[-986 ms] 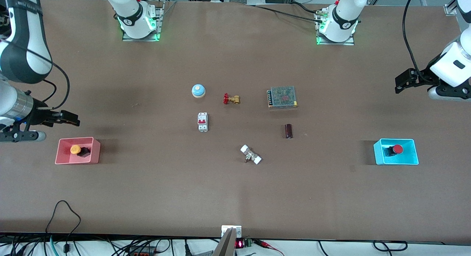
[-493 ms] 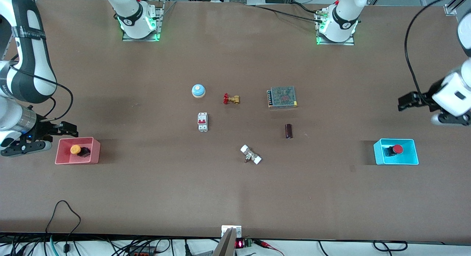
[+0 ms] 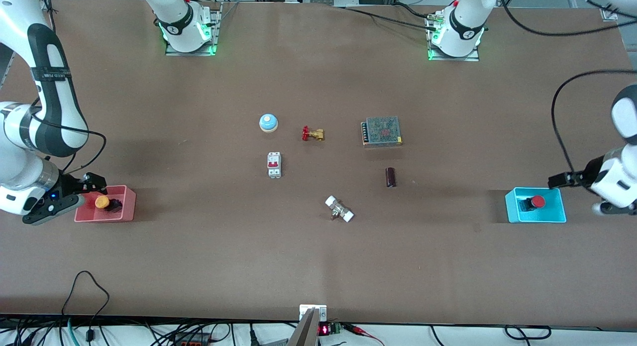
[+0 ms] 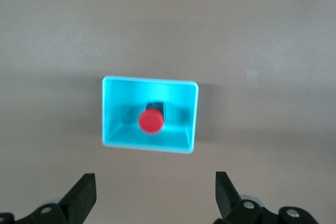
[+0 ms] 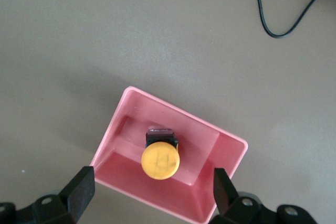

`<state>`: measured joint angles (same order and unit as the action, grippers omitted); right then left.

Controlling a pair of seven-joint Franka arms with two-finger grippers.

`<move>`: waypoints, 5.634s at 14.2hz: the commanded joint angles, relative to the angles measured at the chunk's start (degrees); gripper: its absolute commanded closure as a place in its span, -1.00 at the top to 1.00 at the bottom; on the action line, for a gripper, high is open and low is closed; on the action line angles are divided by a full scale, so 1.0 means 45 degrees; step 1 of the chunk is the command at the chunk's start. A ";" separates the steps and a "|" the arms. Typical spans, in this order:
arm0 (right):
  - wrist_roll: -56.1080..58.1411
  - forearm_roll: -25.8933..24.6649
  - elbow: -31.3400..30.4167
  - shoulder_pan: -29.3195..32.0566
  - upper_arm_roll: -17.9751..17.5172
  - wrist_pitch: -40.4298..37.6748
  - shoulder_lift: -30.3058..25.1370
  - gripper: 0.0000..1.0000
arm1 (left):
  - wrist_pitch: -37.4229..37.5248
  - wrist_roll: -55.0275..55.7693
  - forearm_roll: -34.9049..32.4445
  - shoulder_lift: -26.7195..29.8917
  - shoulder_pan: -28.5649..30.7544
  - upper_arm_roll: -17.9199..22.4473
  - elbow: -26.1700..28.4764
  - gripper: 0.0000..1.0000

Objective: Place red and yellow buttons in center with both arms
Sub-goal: 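Lower both grippers and grasp the yellow and red buttons, then lift the yellow button with the right gripper while the left gripper lifts the red, then carry both buttons toward the table center and lower them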

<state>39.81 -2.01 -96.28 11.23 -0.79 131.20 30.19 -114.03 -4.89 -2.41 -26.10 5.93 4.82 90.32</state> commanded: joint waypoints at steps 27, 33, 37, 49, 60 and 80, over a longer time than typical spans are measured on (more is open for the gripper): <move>0.1290 -0.0197 -0.0109 0.0474 -0.0293 0.1840 0.1649 0.54 | -0.4609 -0.2565 -0.0187 -0.0845 0.0695 -0.0056 0.2080 -0.48; 0.1349 -0.0216 -0.0109 0.0474 -0.0293 0.1821 0.1649 -0.17 | 0.1292 -0.1458 -0.0089 -0.0275 -0.0669 -0.0251 -0.0149 -0.47; 0.1349 -0.0217 -0.0109 0.0474 -0.0293 0.1782 0.1649 -0.37 | 0.3173 -0.1316 -0.0148 -0.0840 -0.1901 -0.0739 -0.0109 -0.84; -0.4184 0.0740 -0.0108 -0.0189 -0.1577 -0.4290 -0.2626 -0.41 | -0.0653 0.1047 0.1180 -0.1427 -0.2841 -0.1579 0.2622 -0.80; -1.0466 -0.0099 -0.3506 -0.2689 -0.2598 0.0548 -0.1848 -0.41 | -0.1906 0.0969 0.1180 -0.1329 -0.2801 -0.1599 0.3621 -0.66; -1.3690 -0.2717 -0.3527 -0.3686 -0.2813 0.1391 -0.0284 0.53 | -0.1730 0.1028 0.1180 -0.0882 -0.2821 -0.1580 0.3582 1.00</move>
<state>-20.22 -12.88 -111.91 -5.52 -12.96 136.73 29.11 -121.85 -0.41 1.81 -32.67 -6.75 -2.29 105.20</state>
